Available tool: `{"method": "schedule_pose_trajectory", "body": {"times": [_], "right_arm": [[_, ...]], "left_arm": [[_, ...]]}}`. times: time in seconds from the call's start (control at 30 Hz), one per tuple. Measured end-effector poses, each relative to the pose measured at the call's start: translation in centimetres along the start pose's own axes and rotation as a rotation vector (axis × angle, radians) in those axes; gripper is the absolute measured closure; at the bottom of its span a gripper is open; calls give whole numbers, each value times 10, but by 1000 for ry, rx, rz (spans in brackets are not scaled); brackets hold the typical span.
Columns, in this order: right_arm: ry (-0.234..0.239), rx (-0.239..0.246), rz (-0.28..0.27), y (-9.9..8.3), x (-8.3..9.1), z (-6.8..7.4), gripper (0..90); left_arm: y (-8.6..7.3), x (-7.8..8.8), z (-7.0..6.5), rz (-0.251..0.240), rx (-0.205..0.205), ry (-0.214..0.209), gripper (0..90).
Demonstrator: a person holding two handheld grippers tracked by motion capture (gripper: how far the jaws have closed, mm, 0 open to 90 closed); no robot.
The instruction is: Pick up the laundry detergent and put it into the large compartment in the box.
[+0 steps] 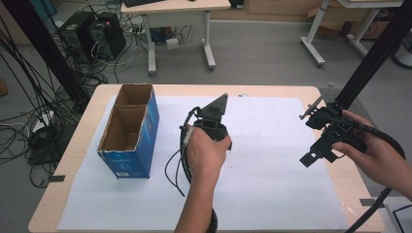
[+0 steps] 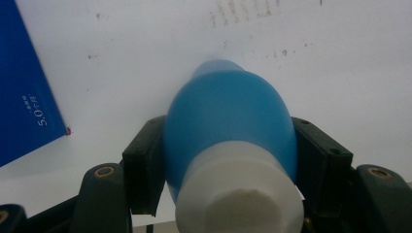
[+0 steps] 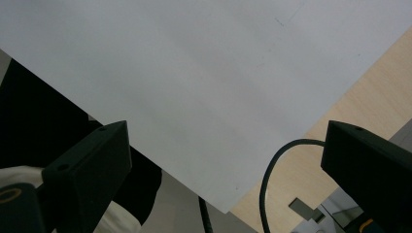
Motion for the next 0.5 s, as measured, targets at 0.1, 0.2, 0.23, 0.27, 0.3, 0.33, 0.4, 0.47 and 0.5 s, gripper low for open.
{"method": "schedule_pose_trajectory", "body": {"times": [0.1,0.2,0.23,0.27,0.3,0.33,0.4,0.47,0.5], "right_arm": [[5,-8,4,0,-1,-2,39],[8,-11,7,0,-2,-3,39],[10,-13,7,0,-2,-3,39],[12,-14,7,0,-3,-4,39],[15,-17,11,1,-3,-5,39],[15,-17,11,1,-3,-5,39],[19,-22,10,0,-3,-6,39],[19,-25,8,0,-3,-7,39],[19,-27,10,0,-3,-7,39]], "left_arm": [[0,0,1,-4,0,-3,372],[0,0,2,-7,2,-6,373],[-1,0,2,-8,4,-6,374],[0,1,2,-7,3,-5,374],[-1,1,1,-10,2,-4,375],[-1,1,1,-13,2,-4,375],[-1,1,2,-20,9,-8,376],[0,2,3,-20,5,-8,377],[0,2,3,-23,6,-5,377]]}}
Point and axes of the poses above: each handheld gripper's, and its own axes: x roughly backward along the jaws, y roughly out of its top, z roughly to its left, the point moved 7 cm from there along -x, roughly forward along the jaws
